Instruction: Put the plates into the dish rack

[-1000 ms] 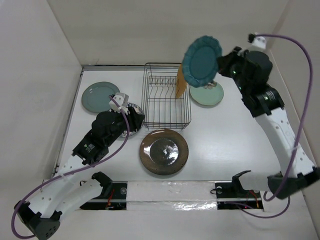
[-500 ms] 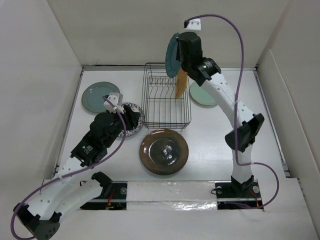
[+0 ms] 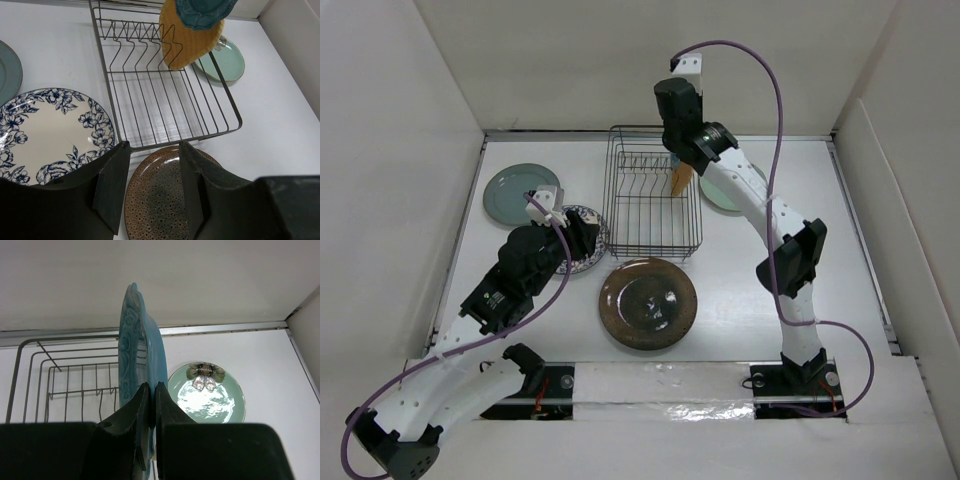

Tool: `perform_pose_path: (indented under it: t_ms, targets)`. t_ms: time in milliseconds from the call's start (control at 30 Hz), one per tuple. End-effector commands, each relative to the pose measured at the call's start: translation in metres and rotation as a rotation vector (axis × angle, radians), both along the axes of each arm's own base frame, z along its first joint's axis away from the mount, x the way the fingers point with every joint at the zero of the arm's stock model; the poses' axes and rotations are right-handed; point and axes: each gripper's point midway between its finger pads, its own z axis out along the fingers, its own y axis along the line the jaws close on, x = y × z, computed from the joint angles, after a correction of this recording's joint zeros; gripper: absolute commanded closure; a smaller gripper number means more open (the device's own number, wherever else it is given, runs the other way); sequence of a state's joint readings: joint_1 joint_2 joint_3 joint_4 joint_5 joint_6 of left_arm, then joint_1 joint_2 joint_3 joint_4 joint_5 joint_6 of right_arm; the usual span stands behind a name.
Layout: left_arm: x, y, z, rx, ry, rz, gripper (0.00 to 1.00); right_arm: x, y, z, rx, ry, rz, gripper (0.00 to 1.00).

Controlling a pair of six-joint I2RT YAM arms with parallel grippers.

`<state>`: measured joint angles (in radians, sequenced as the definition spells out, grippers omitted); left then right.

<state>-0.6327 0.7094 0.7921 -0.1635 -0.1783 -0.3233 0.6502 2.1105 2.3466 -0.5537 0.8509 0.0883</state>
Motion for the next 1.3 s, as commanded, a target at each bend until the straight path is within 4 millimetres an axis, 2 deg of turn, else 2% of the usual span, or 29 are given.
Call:
perform_pose_path:
  t_ms: [0,367,700,900,933,1133,1167,1200,1233,1267]
  targets:
    - [-0.001,0.001,0.012,-0.031,-0.033,0.000,0.59,-0.006,-0.005,0.060,0.116,-0.186,-0.056,1.00]
    - [-0.001,-0.002,0.010,-0.026,-0.028,-0.011,0.59,0.006,0.011,0.013,0.083,-0.113,-0.019,1.00]
    - [-0.001,-0.003,0.009,-0.025,-0.024,-0.017,0.59,0.012,0.042,-0.030,0.090,-0.042,0.053,1.00]
    - [-0.001,-0.003,0.009,-0.025,-0.025,-0.021,0.59,0.011,0.045,-0.057,0.102,-0.002,0.054,1.00]
    - [-0.002,-0.003,0.008,-0.024,-0.024,-0.021,0.59,0.010,0.045,-0.070,0.095,0.019,0.054,1.00]
    - [-0.002,-0.004,0.009,-0.026,-0.024,-0.027,0.59,0.009,0.043,-0.090,0.130,0.050,0.048,1.00]
    - [-0.001,-0.004,0.008,-0.025,-0.023,-0.027,0.59,0.008,0.042,-0.089,0.133,0.053,0.044,0.93]
    - [-0.001,-0.004,0.009,-0.026,-0.024,-0.027,0.59,0.007,0.041,-0.086,0.141,0.048,0.040,0.81]
    - [-0.001,-0.005,0.008,-0.025,-0.021,-0.028,0.59,0.005,0.040,-0.078,0.156,0.036,0.042,0.61]
    - [-0.001,-0.005,0.008,-0.025,-0.023,-0.028,0.59,0.006,0.035,-0.071,0.167,0.026,0.038,0.55]
